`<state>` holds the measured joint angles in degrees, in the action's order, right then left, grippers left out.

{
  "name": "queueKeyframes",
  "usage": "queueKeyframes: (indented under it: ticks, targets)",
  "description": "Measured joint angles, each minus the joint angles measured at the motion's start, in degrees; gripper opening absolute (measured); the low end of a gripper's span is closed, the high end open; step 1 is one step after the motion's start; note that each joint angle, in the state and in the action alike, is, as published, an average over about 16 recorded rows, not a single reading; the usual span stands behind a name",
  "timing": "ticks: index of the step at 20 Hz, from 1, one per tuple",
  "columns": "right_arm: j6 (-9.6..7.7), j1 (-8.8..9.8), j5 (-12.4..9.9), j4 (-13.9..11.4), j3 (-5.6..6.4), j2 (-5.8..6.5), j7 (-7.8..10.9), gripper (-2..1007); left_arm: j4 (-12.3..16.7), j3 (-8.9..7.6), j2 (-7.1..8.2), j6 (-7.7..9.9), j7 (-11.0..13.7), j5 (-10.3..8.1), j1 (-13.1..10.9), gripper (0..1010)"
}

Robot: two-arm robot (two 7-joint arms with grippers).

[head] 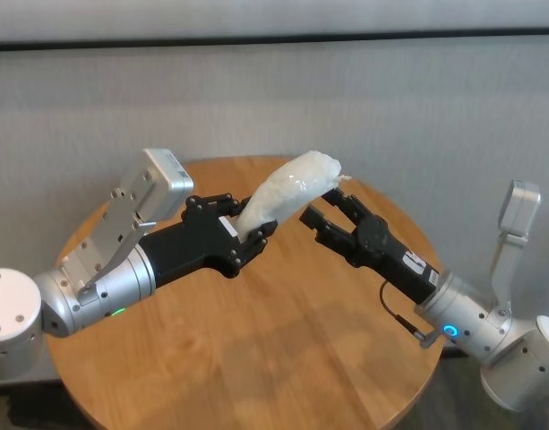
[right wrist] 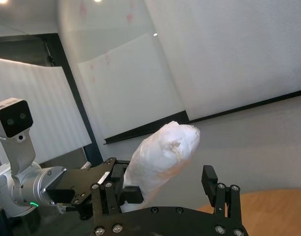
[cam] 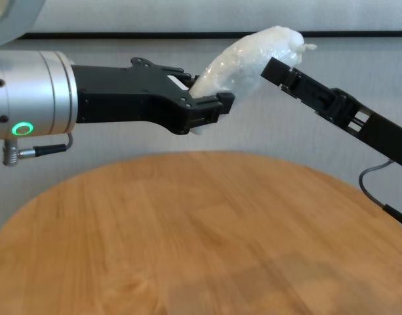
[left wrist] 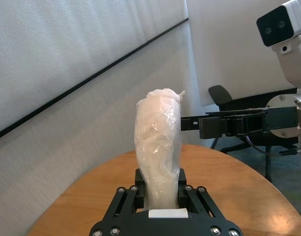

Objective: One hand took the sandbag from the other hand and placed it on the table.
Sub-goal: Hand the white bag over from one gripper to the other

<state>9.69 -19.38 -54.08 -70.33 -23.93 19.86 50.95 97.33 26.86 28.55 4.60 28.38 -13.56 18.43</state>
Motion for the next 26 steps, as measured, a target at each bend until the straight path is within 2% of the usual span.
queueKeyframes:
  ticks: [6, 15, 20, 26]
  targets:
    - [-1.89, -0.23, -2.5, -0.7, -0.47, -0.42, -1.01, 1001, 0.0, 0.0, 0.0, 0.0, 0.0, 0.0, 0.0, 384]
    - [-4.04, 0.16, -5.2, -2.3, -1.14, -0.86, -3.96, 1001, 0.0, 0.0, 0.0, 0.0, 0.0, 0.0, 0.0, 384]
    - [-4.8, -0.36, -6.1, -1.7, -1.67, -1.28, -4.86, 1001, 0.0, 0.0, 0.0, 0.0, 0.0, 0.0, 0.0, 384]
    - [-5.41, -1.89, -6.7, -0.1, -2.45, -2.02, -4.82, 1001, 0.0, 0.0, 0.0, 0.0, 0.0, 0.0, 0.0, 384]
